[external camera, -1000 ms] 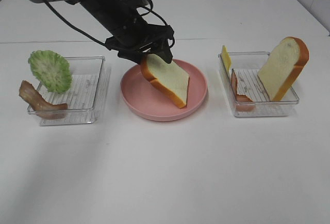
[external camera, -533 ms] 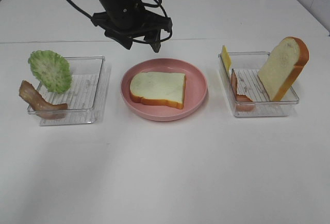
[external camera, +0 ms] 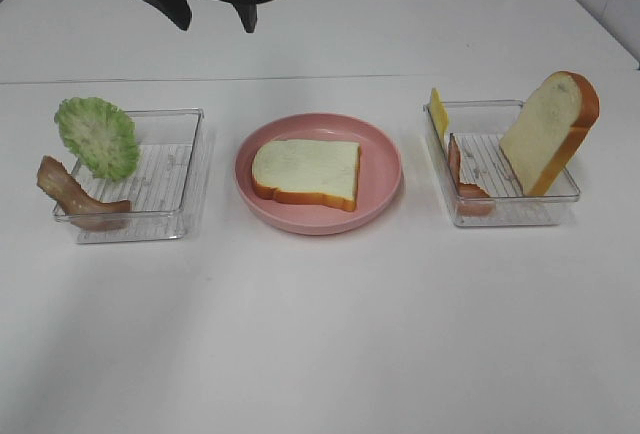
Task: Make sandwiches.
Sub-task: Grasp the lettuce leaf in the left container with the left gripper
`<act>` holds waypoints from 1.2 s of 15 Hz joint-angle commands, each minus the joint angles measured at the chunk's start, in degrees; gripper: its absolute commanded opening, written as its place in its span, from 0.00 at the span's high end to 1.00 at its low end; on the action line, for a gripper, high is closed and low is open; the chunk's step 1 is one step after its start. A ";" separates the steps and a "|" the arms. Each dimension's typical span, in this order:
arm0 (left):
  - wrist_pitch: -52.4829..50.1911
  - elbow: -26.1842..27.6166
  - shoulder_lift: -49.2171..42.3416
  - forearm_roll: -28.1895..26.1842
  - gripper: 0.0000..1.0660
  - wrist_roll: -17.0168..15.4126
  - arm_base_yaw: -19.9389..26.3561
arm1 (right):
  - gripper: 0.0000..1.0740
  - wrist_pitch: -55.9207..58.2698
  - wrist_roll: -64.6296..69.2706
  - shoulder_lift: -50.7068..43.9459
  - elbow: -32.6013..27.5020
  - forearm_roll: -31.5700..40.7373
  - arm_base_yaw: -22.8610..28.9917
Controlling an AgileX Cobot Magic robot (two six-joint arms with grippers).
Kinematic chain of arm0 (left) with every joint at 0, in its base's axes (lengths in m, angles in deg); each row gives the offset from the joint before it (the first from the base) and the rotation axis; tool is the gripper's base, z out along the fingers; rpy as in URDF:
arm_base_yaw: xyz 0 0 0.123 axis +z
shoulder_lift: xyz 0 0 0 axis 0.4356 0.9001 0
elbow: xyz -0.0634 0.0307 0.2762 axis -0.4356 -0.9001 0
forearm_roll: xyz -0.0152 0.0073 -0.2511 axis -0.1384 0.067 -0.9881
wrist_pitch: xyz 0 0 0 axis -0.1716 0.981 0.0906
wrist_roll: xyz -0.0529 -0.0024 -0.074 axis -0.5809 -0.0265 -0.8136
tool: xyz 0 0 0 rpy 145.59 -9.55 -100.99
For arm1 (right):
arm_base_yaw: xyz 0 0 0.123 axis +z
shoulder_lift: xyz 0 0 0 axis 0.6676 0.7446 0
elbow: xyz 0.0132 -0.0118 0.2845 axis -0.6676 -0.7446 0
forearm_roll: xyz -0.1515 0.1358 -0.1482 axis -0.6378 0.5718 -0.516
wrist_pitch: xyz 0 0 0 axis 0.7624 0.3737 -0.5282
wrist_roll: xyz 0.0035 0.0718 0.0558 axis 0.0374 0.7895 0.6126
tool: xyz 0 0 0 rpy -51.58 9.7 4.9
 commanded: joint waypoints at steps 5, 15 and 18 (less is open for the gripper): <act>4.13 -0.17 -2.06 0.11 0.34 0.57 9.28 | 0.10 -0.63 -0.40 -0.63 -0.11 -0.11 -0.23; 4.01 -12.83 -1.78 0.00 0.34 3.32 19.54 | 0.10 -0.63 -0.40 -0.63 -0.11 -0.11 -0.23; 3.61 -14.44 1.09 -0.06 0.34 3.32 19.37 | 0.10 -0.63 -0.40 -0.63 -0.11 -0.11 -0.23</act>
